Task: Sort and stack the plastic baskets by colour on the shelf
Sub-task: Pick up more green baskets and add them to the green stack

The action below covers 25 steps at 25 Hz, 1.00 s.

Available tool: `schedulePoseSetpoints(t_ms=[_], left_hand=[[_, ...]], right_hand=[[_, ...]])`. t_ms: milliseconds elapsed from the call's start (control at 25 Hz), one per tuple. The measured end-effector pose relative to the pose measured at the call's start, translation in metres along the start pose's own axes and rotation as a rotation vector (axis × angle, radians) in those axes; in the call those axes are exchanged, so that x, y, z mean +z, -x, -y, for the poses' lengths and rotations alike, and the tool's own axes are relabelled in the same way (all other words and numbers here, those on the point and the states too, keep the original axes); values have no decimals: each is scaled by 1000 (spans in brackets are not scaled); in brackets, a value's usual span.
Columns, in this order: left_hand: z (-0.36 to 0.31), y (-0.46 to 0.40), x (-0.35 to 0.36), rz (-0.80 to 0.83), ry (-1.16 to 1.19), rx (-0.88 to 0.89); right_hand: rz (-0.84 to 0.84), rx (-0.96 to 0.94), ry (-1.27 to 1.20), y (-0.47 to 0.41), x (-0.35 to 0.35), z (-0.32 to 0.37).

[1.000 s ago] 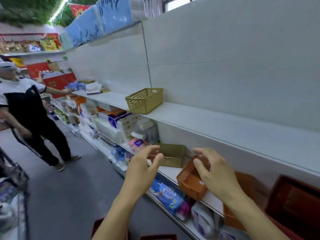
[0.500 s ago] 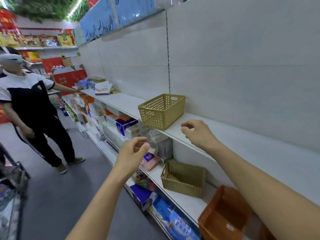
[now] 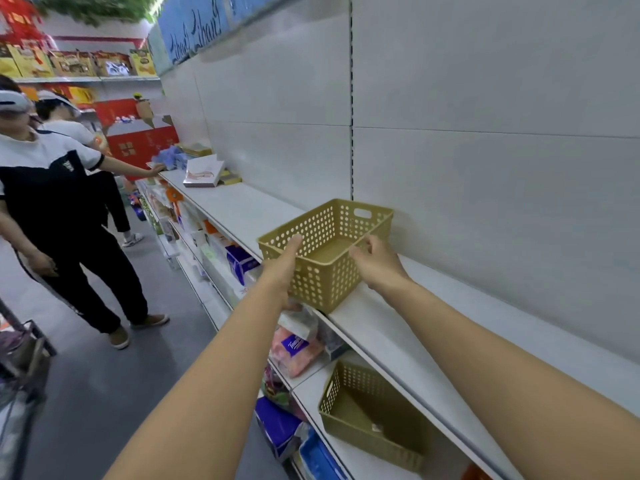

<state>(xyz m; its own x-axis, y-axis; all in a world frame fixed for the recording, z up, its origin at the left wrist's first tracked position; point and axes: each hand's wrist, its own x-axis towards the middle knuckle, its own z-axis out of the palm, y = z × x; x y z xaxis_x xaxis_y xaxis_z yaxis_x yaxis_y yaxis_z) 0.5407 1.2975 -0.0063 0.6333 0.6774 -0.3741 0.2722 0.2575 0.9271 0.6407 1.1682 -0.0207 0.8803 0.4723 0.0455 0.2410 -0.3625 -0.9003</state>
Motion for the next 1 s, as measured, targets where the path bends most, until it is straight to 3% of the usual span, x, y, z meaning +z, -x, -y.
schedulePoseSetpoints(t_ms=[240, 480, 640, 840, 1000], left_hand=[[2, -13, 19, 7, 98, -71], [68, 8, -26, -140, 312, 132], [123, 49, -68, -269, 240, 278], [181, 103, -119, -313, 250, 266], [248, 126, -166, -443, 259, 153]], right_hand=[[56, -71, -192, -4, 9, -16], [25, -177, -162, 73, 25, -26], [-3, -252, -73, 143, 49, -42], [29, -221, -134, 219, 95, -81], [81, -106, -94, 255, 119, -126]])
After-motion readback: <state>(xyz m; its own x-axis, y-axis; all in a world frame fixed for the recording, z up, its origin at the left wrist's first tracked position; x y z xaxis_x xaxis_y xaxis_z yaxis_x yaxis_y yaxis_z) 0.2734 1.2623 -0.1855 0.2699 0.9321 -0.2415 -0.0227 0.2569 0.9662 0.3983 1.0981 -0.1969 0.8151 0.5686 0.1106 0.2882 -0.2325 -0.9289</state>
